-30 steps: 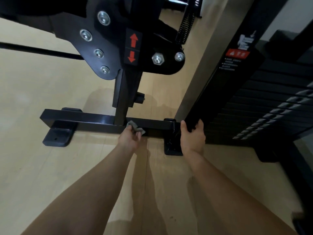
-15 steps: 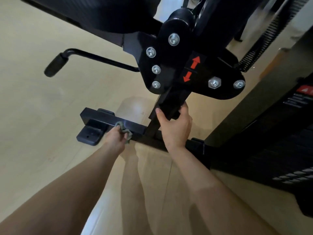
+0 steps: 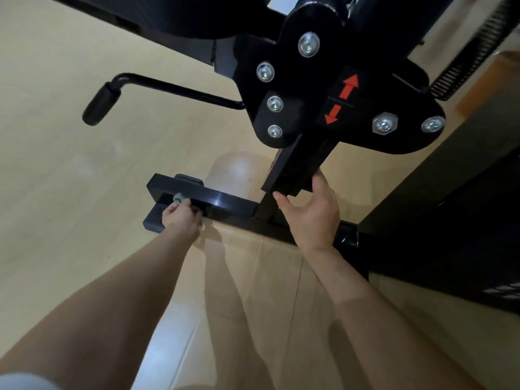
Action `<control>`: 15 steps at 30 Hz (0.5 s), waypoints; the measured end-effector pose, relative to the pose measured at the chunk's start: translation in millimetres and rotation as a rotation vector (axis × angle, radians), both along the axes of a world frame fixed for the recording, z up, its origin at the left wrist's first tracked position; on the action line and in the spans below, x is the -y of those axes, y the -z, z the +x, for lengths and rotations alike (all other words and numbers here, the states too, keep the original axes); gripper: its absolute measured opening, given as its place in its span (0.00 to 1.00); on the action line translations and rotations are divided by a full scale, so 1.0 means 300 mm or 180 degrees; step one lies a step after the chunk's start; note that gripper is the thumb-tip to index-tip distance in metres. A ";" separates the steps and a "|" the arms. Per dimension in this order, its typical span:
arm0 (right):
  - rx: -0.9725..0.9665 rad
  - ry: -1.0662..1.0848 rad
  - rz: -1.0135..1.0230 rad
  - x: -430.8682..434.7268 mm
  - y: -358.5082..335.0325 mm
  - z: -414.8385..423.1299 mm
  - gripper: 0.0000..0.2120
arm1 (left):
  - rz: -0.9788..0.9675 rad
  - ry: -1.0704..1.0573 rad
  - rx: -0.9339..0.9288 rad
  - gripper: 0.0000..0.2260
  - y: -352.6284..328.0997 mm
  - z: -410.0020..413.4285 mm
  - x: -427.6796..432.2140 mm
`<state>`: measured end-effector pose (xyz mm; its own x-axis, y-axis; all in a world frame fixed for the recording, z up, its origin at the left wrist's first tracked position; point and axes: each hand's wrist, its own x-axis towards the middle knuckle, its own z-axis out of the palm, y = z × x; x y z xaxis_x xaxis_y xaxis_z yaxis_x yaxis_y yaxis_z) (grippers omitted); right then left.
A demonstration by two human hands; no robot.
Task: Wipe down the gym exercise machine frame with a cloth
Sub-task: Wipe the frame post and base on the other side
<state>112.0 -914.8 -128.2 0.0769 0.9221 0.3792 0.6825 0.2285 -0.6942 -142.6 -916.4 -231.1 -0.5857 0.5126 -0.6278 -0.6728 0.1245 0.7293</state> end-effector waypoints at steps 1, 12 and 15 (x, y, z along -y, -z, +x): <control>0.0018 -0.0029 0.0007 0.002 -0.002 0.005 0.36 | -0.0112 -0.0005 -0.0065 0.05 0.006 0.035 0.002; -0.0153 -0.0478 -0.0198 0.032 -0.036 0.034 0.37 | -0.0072 0.2172 -0.2100 0.08 -0.036 0.353 0.079; -0.0158 -0.0924 -0.0736 0.040 -0.086 0.084 0.43 | 0.0058 0.2704 -0.2076 0.08 -0.087 0.397 0.091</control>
